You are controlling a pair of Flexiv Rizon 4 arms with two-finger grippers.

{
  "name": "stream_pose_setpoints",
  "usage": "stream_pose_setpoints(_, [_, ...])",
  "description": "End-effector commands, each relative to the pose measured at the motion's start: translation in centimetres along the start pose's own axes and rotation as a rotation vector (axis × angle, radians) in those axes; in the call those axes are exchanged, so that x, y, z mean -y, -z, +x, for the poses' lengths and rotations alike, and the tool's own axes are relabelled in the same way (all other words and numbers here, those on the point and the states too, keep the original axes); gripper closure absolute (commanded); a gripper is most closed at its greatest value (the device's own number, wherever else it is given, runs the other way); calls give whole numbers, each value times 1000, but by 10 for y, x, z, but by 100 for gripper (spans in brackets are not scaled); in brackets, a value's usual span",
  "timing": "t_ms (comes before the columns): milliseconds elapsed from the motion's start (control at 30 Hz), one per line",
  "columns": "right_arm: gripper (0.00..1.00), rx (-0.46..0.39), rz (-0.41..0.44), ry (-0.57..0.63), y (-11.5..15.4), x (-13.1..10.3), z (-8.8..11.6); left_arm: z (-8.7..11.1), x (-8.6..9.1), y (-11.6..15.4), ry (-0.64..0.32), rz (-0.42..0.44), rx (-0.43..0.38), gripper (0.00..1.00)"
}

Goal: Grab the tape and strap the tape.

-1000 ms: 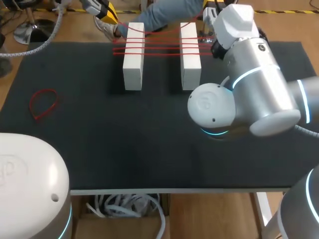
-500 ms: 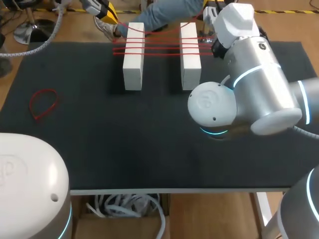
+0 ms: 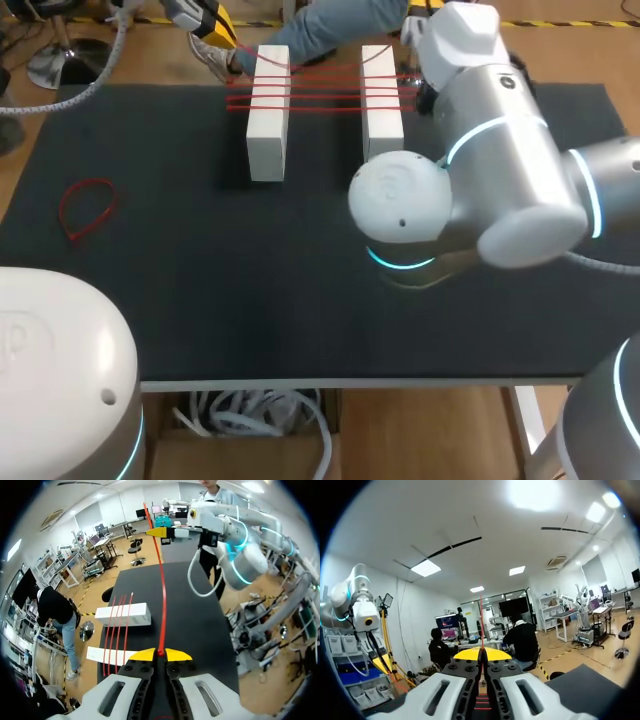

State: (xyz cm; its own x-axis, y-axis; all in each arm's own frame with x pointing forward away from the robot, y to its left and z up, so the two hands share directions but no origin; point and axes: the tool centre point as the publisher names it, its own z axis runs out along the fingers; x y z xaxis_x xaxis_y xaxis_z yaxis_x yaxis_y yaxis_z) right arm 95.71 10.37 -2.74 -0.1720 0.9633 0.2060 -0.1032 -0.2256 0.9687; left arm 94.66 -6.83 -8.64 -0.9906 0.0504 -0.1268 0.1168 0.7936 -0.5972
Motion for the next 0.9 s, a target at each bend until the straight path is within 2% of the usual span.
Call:
stream_pose_setpoints(33, [100, 163, 63, 49, 11, -8, 28, -1, 0, 1, 1, -4, -3, 100])
stream_pose_setpoints(200, [100, 191, 126, 143, 20, -5, 44, -1, 0, 1, 1, -4, -3, 100])
stream_pose_setpoints(300, [100, 208, 192, 259, 23, -5, 52, -1, 0, 1, 1, -4, -3, 100])
stream_pose_setpoints(467, [100, 212, 258, 417, 24, -9, 62, -1, 0, 1, 1, -4, -3, 100])
stream_pose_setpoints(733, [100, 202, 315, 602, 19, -12, 75, -1, 0, 1, 1, -4, -3, 100])
stream_pose_setpoints(900, [100, 148, 322, 726, 13, -16, 80, -1, 0, 1, 1, -4, -3, 100])
